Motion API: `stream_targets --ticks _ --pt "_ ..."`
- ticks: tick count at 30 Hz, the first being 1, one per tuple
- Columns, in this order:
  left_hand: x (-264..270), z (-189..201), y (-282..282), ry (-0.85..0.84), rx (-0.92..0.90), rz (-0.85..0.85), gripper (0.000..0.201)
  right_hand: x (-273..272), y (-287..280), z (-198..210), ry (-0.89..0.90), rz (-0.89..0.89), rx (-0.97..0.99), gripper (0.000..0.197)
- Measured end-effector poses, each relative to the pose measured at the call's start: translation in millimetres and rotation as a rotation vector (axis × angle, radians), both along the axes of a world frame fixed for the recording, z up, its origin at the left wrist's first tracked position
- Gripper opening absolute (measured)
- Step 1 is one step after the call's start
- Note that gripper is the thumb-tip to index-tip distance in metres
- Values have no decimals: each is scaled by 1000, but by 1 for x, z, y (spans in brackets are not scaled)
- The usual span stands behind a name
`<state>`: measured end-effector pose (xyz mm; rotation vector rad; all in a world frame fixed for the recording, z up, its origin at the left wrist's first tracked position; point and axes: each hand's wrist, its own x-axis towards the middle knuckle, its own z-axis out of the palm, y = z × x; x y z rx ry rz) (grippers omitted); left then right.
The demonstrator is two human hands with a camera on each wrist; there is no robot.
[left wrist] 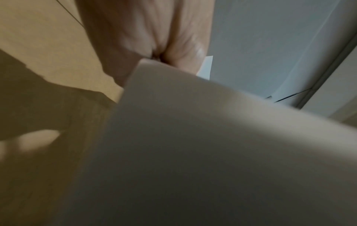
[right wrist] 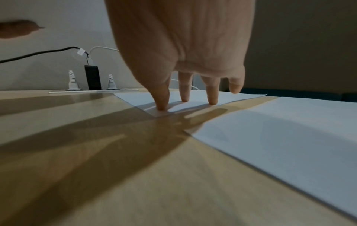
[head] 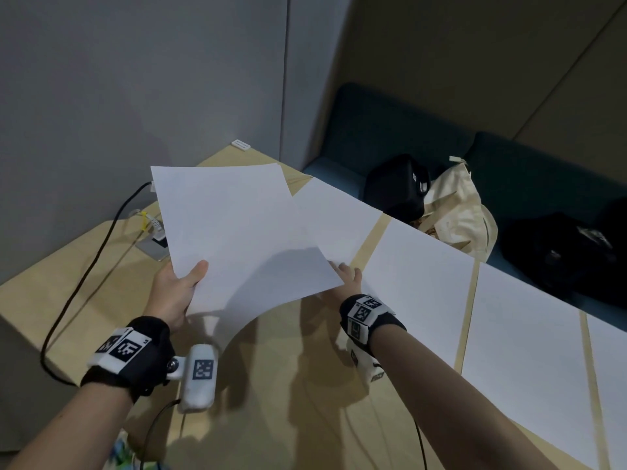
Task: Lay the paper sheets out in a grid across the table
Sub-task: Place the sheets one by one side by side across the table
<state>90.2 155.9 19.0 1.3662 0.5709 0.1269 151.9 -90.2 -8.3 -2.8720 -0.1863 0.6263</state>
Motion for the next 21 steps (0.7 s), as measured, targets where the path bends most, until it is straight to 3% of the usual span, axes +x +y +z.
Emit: stream_targets --ticks 8,21 --pt "-2 0 2 -26 4 2 22 -8 -7 -10 -59 -19 44 44" --pt "-4 -3 4 -14 0 -5 36 -14 -12 -2 -64 10 29 43"
